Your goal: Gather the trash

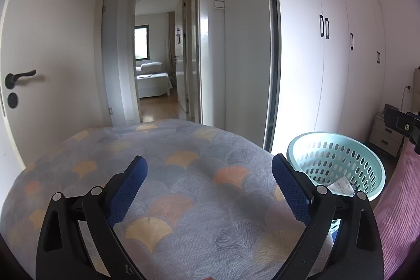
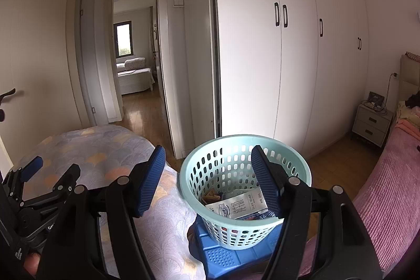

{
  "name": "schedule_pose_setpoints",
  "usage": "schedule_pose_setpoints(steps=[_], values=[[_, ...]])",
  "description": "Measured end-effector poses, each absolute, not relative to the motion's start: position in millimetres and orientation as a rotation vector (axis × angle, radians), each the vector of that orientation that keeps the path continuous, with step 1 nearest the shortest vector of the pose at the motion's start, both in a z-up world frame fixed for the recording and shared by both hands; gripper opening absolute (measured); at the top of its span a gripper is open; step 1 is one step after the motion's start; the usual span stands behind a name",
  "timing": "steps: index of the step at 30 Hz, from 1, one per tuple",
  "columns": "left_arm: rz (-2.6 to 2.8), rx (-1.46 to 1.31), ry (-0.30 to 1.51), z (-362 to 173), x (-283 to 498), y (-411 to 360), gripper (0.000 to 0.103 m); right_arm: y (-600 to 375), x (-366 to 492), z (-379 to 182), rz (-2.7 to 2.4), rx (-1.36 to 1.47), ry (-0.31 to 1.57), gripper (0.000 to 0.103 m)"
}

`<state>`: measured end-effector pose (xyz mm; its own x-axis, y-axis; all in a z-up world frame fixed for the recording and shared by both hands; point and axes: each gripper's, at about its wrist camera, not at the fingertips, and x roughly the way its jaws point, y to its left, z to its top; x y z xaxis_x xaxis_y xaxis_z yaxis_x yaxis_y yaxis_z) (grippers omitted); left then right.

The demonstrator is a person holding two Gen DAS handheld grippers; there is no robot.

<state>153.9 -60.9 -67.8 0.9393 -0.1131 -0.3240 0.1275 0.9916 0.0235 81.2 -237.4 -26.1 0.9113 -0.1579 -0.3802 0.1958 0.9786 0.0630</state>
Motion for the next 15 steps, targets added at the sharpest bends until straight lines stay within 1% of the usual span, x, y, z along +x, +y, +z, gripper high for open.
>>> schedule_pose_setpoints(steps=[15], values=[[-0.122,0.044,0.330,-68.2,154.2,-60.9,0.094,-236.8,81.4,-27.3,-0.180,0.101,0.384,0.064]])
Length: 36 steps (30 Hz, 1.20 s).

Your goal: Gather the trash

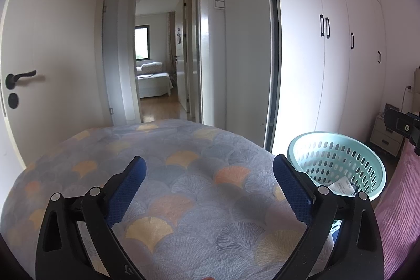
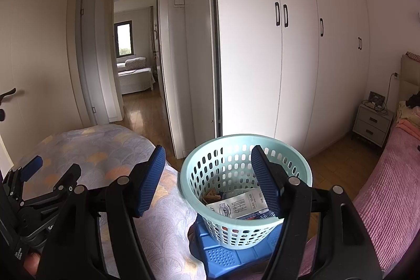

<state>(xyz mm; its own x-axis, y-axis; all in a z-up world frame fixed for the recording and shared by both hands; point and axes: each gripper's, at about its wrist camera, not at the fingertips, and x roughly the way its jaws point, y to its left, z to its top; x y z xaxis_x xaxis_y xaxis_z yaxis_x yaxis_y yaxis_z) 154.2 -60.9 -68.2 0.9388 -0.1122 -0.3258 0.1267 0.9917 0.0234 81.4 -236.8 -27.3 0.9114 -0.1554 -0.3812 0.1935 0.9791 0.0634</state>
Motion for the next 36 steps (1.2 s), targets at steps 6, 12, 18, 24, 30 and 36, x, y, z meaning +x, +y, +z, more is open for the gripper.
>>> schedule_pose_setpoints(steps=[6,12,18,24,30,36], values=[[-0.117,0.039,0.333,-67.7,155.2,-59.4,0.095,-234.2,81.0,-29.2,-0.177,0.098,0.385,0.064],[-0.111,0.046,0.329,-67.9,154.4,-62.0,0.095,-232.2,81.7,-28.4,-0.173,0.093,0.385,0.064],[-0.110,0.048,0.328,-67.9,154.5,-62.6,0.095,-232.5,81.7,-26.9,-0.170,0.093,0.384,0.064],[-0.102,0.057,0.329,-68.4,154.8,-64.0,0.095,-232.0,82.9,-23.1,-0.165,0.087,0.383,0.064],[-0.098,0.060,0.328,-68.7,153.5,-64.4,0.096,-231.2,83.2,-21.8,-0.159,0.084,0.383,0.064],[-0.095,0.060,0.332,-67.9,153.6,-64.4,0.096,-231.2,84.4,-21.5,-0.156,0.084,0.385,0.064]])
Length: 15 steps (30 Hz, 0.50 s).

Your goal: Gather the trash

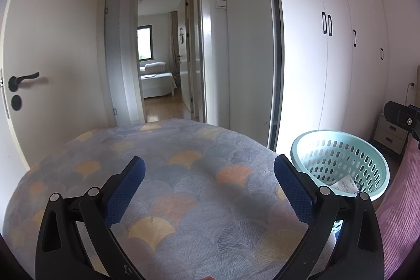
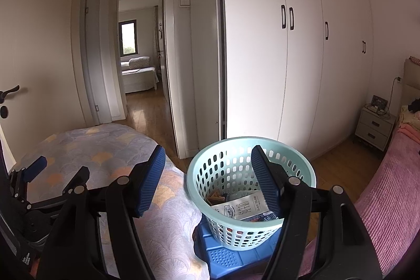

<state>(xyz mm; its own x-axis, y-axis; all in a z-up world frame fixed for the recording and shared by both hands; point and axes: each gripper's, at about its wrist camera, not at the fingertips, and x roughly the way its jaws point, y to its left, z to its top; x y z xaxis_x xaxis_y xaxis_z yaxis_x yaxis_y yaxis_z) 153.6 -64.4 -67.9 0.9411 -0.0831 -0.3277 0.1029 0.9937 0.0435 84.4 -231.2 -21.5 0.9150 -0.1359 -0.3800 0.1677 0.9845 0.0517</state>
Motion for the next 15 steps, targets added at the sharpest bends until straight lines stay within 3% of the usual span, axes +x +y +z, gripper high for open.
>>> schedule_pose_setpoints(steps=[15], values=[[-0.069,0.077,0.322,-64.1,148.4,-71.7,0.096,-230.6,80.2,-20.4,-0.153,0.087,0.384,0.066]])
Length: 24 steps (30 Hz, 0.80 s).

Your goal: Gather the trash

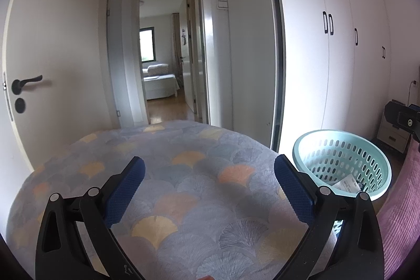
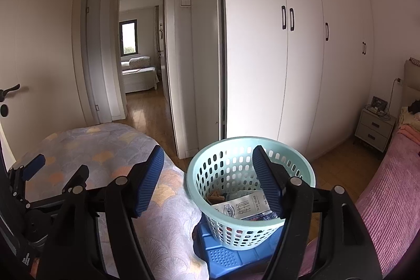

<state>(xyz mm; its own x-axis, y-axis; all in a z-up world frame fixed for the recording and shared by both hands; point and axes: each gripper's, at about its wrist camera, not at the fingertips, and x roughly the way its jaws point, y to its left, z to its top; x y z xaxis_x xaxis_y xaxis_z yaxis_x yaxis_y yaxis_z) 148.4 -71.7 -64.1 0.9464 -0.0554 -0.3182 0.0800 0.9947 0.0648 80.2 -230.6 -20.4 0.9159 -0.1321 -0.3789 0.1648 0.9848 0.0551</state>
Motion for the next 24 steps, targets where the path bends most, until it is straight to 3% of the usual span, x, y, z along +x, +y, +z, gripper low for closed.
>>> schedule_pose_setpoints(steps=[24], values=[[-0.095,0.031,0.368,-37.1,113.3,-49.6,0.096,-209.3,46.1,2.0,-0.131,0.099,0.361,0.070]])
